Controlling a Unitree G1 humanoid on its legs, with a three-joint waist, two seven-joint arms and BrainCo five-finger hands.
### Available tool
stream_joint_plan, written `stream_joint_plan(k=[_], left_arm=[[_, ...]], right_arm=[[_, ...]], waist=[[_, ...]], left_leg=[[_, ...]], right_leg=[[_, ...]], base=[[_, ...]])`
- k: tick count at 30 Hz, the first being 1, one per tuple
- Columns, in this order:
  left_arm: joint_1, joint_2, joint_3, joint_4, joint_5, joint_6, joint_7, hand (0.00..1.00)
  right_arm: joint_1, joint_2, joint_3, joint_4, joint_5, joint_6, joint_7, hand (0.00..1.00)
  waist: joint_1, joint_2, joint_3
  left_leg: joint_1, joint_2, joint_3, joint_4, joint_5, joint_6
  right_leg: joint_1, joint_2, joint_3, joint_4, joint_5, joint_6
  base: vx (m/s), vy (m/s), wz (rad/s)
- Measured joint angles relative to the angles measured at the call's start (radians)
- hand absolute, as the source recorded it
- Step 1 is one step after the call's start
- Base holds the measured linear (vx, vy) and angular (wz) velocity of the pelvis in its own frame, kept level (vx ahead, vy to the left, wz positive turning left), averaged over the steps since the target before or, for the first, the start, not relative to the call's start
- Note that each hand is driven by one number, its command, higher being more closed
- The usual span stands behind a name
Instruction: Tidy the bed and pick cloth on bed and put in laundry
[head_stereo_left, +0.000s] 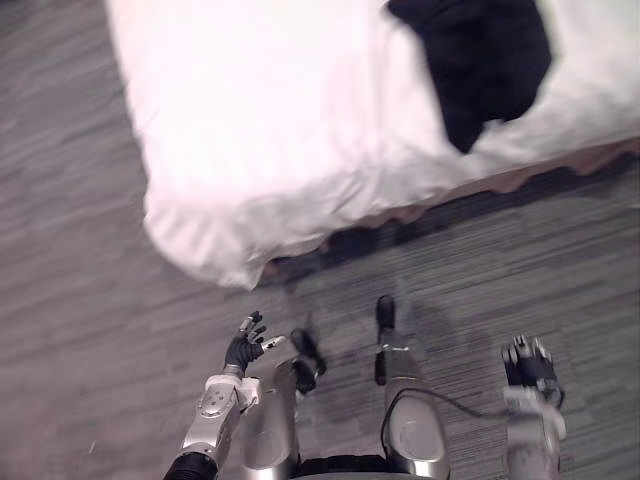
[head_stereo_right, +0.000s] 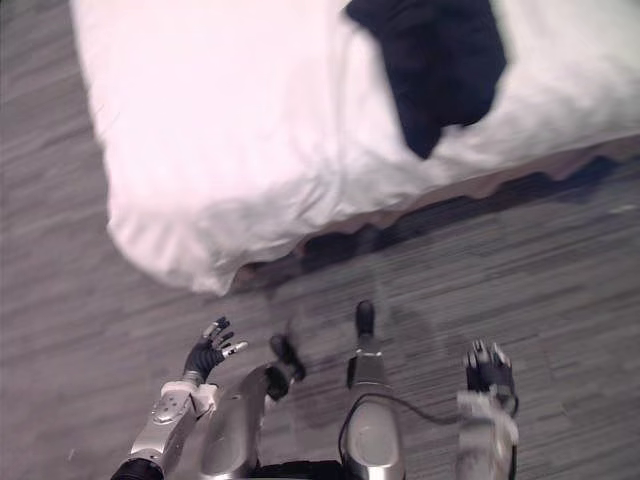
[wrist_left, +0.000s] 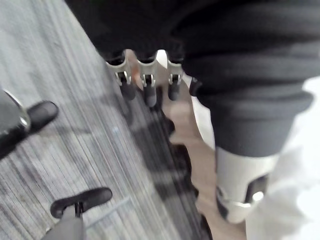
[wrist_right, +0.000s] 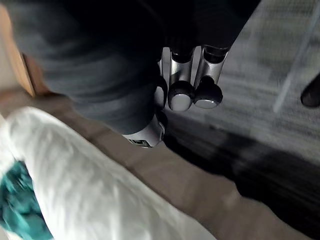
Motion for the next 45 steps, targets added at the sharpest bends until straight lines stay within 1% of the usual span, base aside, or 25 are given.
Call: stream_joint_plan(k=[3,4,6,7,8,9,11,12,15,18,19,21,23,25,27,31,33,34,36,37,38,39,42,43,45], left_arm=[[0.001,0.004,0.000,0.049,0.034,0.008,0.005,0.00],[-0.008,0.004,0.007,0.066,0.035,0.013,0.007,0.00],[-0.009,0.008,0.010,0.086,0.039,0.027,0.005,0.00],[-0.006,0.007,0.026,0.109,0.043,0.031,0.001,0.00],[0.004,-0.007,0.066,0.128,0.046,0.035,-0.002,0.00],[0.013,-0.011,0.089,0.129,0.047,0.035,-0.001,0.00],[0.057,-0.062,0.166,0.125,0.036,0.022,0.010,0.00],[0.071,-0.062,0.168,0.132,0.023,0.021,0.016,0.00],[0.107,-0.050,0.213,0.127,-0.024,-0.030,0.025,0.00],[0.118,-0.085,0.201,0.134,-0.037,-0.052,0.016,0.00],[0.123,-0.088,0.193,0.137,-0.037,-0.060,0.016,0.00],[0.127,-0.059,0.194,0.136,-0.037,-0.067,0.018,0.00],[0.108,-0.045,0.190,0.140,-0.045,-0.067,0.023,0.00],[0.097,-0.045,0.176,0.174,-0.043,-0.064,0.013,0.00],[0.088,-0.035,0.146,0.193,-0.033,-0.049,-0.005,0.00],[0.080,-0.031,0.135,0.204,-0.014,-0.038,-0.016,0.00],[0.072,-0.023,0.149,0.203,-0.004,-0.039,-0.018,0.00],[0.071,-0.017,0.166,0.204,0.003,-0.038,-0.019,0.00],[0.091,-0.019,0.218,0.214,0.016,-0.033,-0.023,0.00],[0.104,-0.048,0.255,0.214,0.023,-0.023,-0.023,0.00],[0.115,-0.072,0.264,0.213,0.025,-0.019,-0.025,0.00],[0.117,-0.080,0.265,0.206,0.026,-0.019,-0.026,0.00],[0.133,-0.129,0.322,0.162,0.035,-0.019,-0.039,0.00],[0.152,-0.142,0.326,0.140,0.032,-0.029,-0.045,0.00],[0.160,-0.133,0.322,0.125,0.025,-0.048,-0.048,0.00]], right_arm=[[-0.035,0.010,0.011,0.087,-0.098,0.060,0.063,0.00],[-0.045,0.005,0.012,0.103,-0.164,0.085,0.076,0.00],[-0.034,0.007,0.033,0.102,-0.217,0.096,0.084,0.00],[-0.025,0.008,0.065,0.101,-0.244,0.092,0.082,0.00],[-0.023,0.013,0.101,0.095,-0.276,0.085,0.066,0.00],[-0.022,0.014,0.130,0.089,-0.292,0.079,0.060,0.00],[-0.050,-0.005,0.195,0.087,-0.372,0.046,0.062,0.00],[-0.066,-0.009,0.205,0.108,-0.397,0.037,0.061,0.00],[-0.098,-0.007,0.242,0.180,-0.484,0.037,0.050,0.00],[-0.075,-0.033,0.245,0.178,-0.546,0.037,0.028,0.00],[-0.063,-0.038,0.245,0.194,-0.555,0.038,0.021,0.00],[-0.062,-0.026,0.244,0.224,-0.579,0.038,0.012,0.00],[-0.073,-0.023,0.239,0.278,-0.583,0.033,0.002,0.00],[-0.086,-0.018,0.214,0.307,-0.582,0.033,-0.022,0.00],[-0.083,-0.017,0.196,0.307,-0.582,0.032,-0.041,0.00],[-0.100,-0.027,0.197,0.295,-0.563,0.020,-0.055,0.00],[-0.102,-0.026,0.191,0.297,-0.544,0.004,-0.064,0.00],[-0.104,-0.018,0.188,0.298,-0.545,0.001,-0.070,0.00],[-0.092,0.000,0.160,0.285,-0.546,-0.003,-0.077,0.00],[-0.090,0.000,0.144,0.261,-0.546,-0.001,-0.087,0.00],[-0.083,-0.012,0.144,0.225,-0.546,0.003,-0.093,0.00],[-0.083,-0.014,0.143,0.209,-0.547,0.006,-0.096,0.00],[-0.098,-0.025,0.151,0.185,-0.553,0.048,-0.106,0.00],[-0.104,-0.026,0.160,0.178,-0.585,0.060,-0.105,0.00],[-0.116,-0.034,0.152,0.223,-0.637,0.061,-0.100,0.00]], waist=[[-0.002,0.015,-0.029],[-0.012,0.029,-0.033],[-0.023,0.029,-0.056],[-0.020,0.033,-0.077],[-0.010,0.042,-0.085],[0.005,0.045,-0.091],[0.088,0.050,-0.105],[0.105,0.042,-0.108],[0.126,0.000,-0.125],[0.121,0.052,-0.154],[0.122,0.063,-0.158],[0.128,0.019,-0.177],[0.123,-0.036,-0.210],[0.118,-0.041,-0.207],[0.114,-0.040,-0.195],[0.110,0.013,-0.173],[0.106,0.017,-0.168],[0.108,-0.003,-0.162],[0.104,-0.029,-0.156],[0.103,0.008,-0.160],[0.101,0.046,-0.170],[0.103,0.055,-0.174],[0.116,0.073,-0.170],[0.125,0.075,-0.160],[0.141,0.063,-0.147]], left_leg=[[0.130,0.003,0.170,-0.035,0.009,-0.024],[0.187,-0.001,0.194,-0.037,0.029,-0.036],[0.232,0.019,0.175,0.047,0.057,-0.039],[0.233,0.071,0.125,0.195,0.083,-0.014],[0.192,0.142,-0.001,0.393,0.174,0.086],[0.143,0.156,-0.113,0.492,0.191,0.111],[-0.119,0.043,-0.499,0.800,0.022,0.082],[-0.159,0.008,-0.553,0.798,-0.010,0.073],[-0.225,-0.076,-0.604,0.325,-0.041,0.061],[-0.264,-0.123,-0.663,-0.091,0.103,-0.024],[-0.312,-0.115,-0.664,-0.082,0.157,-0.004],[-0.325,-0.153,-0.651,0.002,0.223,0.048],[-0.336,-0.206,-0.665,0.044,0.158,0.110],[-0.265,-0.231,-0.680,0.009,0.130,0.126],[-0.112,-0.238,-0.696,-0.064,0.099,0.141],[0.050,-0.156,-0.697,-0.160,0.082,0.134],[0.079,-0.110,-0.689,-0.175,0.034,0.077],[0.095,-0.111,-0.684,-0.172,0.017,0.062],[0.165,-0.101,-0.682,-0.162,-0.058,0.003],[0.206,-0.051,-0.674,-0.143,-0.107,0.006],[0.219,-0.015,-0.677,-0.125,-0.136,0.056],[0.210,-0.004,-0.680,-0.084,-0.126,0.068],[-0.026,0.069,-0.745,0.421,0.067,0.075],[-0.133,0.083,-0.781,0.612,0.083,0.039],[-0.191,0.018,-0.720,0.586,0.016,0.045]], right_leg=[[-0.006,-0.017,-0.202,0.080,-0.008,-0.027],[-0.012,-0.013,-0.233,0.145,-0.061,-0.064],[-0.017,-0.012,-0.218,0.244,-0.152,-0.071],[0.001,0.004,-0.204,0.275,-0.211,-0.080],[0.045,0.051,-0.150,0.257,-0.236,-0.089],[0.062,0.078,-0.106,0.243,-0.238,-0.092],[0.122,0.146,0.077,0.192,-0.255,-0.118],[0.141,0.152,0.117,0.182,-0.248,-0.107],[0.298,0.120,0.242,0.096,-0.256,-0.040],[0.402,0.093,0.298,0.006,-0.288,0.007],[0.452,0.088,0.304,-0.006,-0.332,0.015],[0.500,0.046,0.316,-0.008,-0.384,0.017],[0.419,0.006,0.314,0.175,-0.361,0.057],[0.307,-0.014,0.286,0.481,-0.253,0.185],[0.214,-0.027,0.257,0.692,-0.311,0.159],[0.078,0.013,0.086,0.400,-0.352,0.092],[0.004,0.010,0.061,0.101,-0.184,0.106],[-0.033,-0.012,0.090,0.029,-0.117,0.122],[-0.070,-0.048,0.175,0.021,-0.003,0.175],[-0.075,-0.011,0.161,0.111,0.033,0.162],[-0.090,0.014,0.126,0.182,0.007,0.125],[-0.096,0.018,0.111,0.209,-0.009,0.099],[-0.013,0.051,0.076,0.187,-0.066,0.045],[0.072,0.079,0.070,0.110,-0.072,0.038],[0.207,0.080,0.064,-0.010,-0.069,0.040]], base=[[0.27,-0.041,-2.25],[0.28,-0.139,-2.02],[0.30,-0.175,-1.51],[0.38,-0.221,-1.45],[0.40,-0.214,-1.48],[0.42,-0.152,-1.87],[0.38,0.003,-2.38],[0.39,0.104,-2.43],[0.48,0.134,-1.70],[0.46,0.248,-0.75],[0.60,0.390,-0.38],[0.56,0.293,-0.01],[0.59,0.192,0.36],[0.56,0.212,0.36],[0.59,0.142,0.26],[0.45,-0.041,0.10],[0.44,-0.133,0.17],[0.37,-0.160,0.02],[0.54,-0.375,0.03],[0.75,-0.493,0.09],[0.58,-0.322,0.01],[0.51,-0.326,0.07],[0.41,-0.342,0.09],[0.37,-0.204,0.10],[0.38,-0.176,0.01]])
